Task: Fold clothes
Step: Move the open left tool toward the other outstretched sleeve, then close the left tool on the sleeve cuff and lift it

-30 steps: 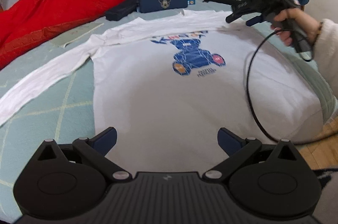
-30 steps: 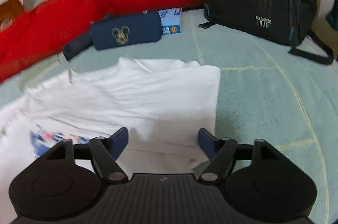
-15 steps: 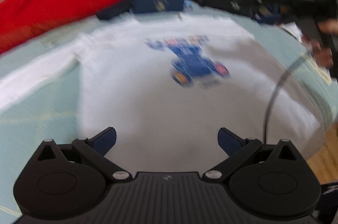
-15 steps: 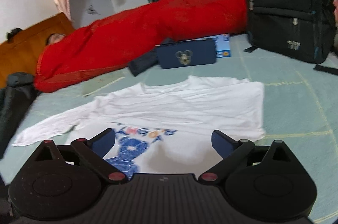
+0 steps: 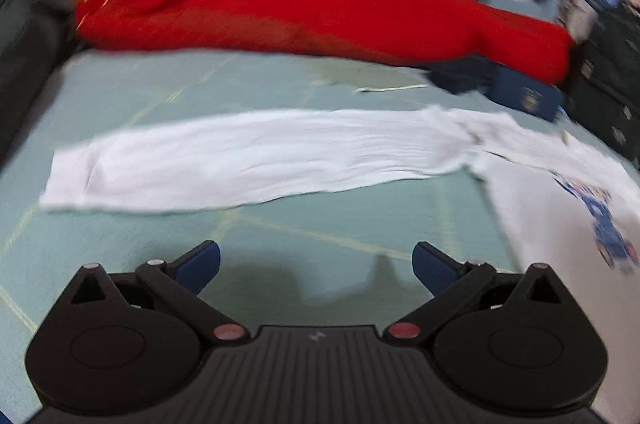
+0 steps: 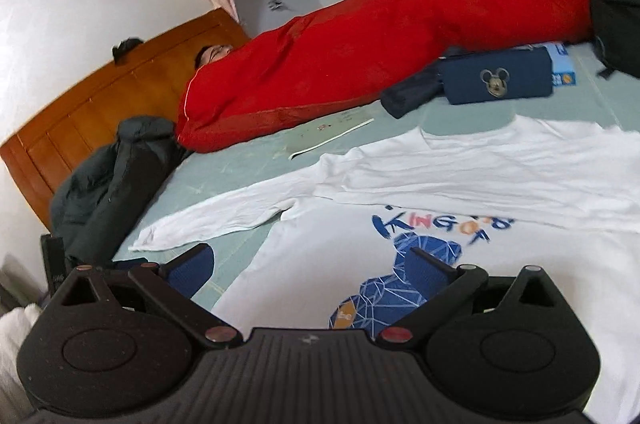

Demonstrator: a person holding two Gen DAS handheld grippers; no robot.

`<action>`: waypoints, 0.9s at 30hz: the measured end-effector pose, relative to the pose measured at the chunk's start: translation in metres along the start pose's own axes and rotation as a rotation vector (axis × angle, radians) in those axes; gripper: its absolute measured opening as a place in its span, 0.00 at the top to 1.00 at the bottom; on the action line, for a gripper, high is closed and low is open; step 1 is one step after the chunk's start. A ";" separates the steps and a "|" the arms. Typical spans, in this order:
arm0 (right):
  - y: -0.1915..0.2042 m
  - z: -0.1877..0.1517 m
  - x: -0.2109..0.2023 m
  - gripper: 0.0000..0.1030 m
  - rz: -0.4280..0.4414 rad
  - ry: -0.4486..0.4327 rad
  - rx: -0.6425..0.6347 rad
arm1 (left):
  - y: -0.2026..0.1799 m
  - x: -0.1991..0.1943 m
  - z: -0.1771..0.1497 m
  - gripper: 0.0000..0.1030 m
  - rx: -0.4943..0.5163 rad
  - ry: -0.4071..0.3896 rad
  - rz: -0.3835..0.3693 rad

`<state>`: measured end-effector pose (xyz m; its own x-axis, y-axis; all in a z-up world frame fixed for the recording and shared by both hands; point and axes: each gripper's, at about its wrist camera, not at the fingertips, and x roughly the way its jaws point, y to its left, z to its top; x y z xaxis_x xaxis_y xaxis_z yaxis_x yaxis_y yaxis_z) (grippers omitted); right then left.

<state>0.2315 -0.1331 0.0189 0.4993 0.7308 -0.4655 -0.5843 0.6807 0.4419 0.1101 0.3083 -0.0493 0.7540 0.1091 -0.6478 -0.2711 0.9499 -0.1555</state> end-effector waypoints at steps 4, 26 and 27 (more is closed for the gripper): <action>0.003 0.001 0.011 0.00 -0.015 0.015 0.002 | 0.023 0.021 -0.002 0.01 -0.075 -0.008 -0.033; -0.010 0.009 0.013 0.00 -0.188 0.048 -0.041 | 0.075 0.073 0.037 0.01 -0.445 -0.186 -0.071; -0.011 0.010 0.010 0.00 -0.195 0.047 -0.045 | 0.076 0.075 0.040 0.01 -0.443 -0.192 -0.063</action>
<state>0.2490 -0.1326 0.0170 0.5757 0.5817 -0.5746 -0.5082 0.8051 0.3058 0.1698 0.4007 -0.0796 0.8623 0.1473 -0.4845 -0.4190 0.7448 -0.5193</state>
